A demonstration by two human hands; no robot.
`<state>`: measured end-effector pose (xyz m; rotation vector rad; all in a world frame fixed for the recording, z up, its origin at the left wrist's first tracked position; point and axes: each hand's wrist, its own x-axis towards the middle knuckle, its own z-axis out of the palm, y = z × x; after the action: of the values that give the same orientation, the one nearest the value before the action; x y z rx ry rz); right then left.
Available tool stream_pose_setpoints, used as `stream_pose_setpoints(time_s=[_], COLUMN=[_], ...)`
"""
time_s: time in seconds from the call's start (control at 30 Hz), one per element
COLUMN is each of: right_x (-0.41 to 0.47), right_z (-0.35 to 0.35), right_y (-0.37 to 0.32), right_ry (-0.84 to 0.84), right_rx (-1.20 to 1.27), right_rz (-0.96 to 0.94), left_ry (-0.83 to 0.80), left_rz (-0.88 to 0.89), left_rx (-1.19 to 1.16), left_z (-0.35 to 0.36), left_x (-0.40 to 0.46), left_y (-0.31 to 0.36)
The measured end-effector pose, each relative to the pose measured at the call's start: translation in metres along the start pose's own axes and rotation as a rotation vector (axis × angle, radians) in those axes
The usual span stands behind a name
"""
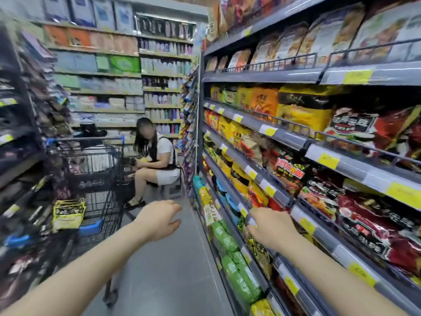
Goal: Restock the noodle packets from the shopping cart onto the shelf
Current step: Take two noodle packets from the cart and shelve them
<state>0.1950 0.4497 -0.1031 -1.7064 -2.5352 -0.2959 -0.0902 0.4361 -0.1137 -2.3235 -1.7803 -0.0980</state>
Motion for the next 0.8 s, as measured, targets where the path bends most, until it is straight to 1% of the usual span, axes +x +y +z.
stream_pose_setpoints(time_s=[0.07,0.17,0.27,0.33,0.43,0.53,0.63,0.8], right_x=[0.031,0.075,0.114,0.137,0.168,0.197,0.23,0.305], right_z=[0.009,0.021,0.029,0.031,0.036,0.041,0.044,0.041], right_y=[-0.016,-0.05,-0.097,-0.133,-0.188,-0.239,-0.284,-0.348], right_ry=[0.01,-0.006,0.012,-0.018,-0.055,-0.072,-0.071,-0.052], right_rx=[0.017,0.032,0.028,0.044,0.059,0.079,0.099,0.074], right_rz=[-0.065,-0.154,-0.256,-0.31,-0.397,-0.454,-0.497,-0.508], left_ry=[-0.007,0.039,0.016,-0.008,-0.023,-0.091,-0.102,-0.102], left_rz=[-0.074,-0.197,-0.386,-0.499,-0.606,-0.674,-0.732,-0.711], left_rx=[0.033,0.028,0.046,0.089,0.142,0.183,0.194,0.221], left_z=[0.006,0.01,0.008,0.006,0.008,0.019,0.03,0.039], left_x=[-0.014,-0.045,-0.083,-0.106,-0.138,-0.161,-0.164,-0.146], left_y=[-0.029,-0.068,-0.106,-0.131,-0.173,-0.22,-0.271,-0.361])
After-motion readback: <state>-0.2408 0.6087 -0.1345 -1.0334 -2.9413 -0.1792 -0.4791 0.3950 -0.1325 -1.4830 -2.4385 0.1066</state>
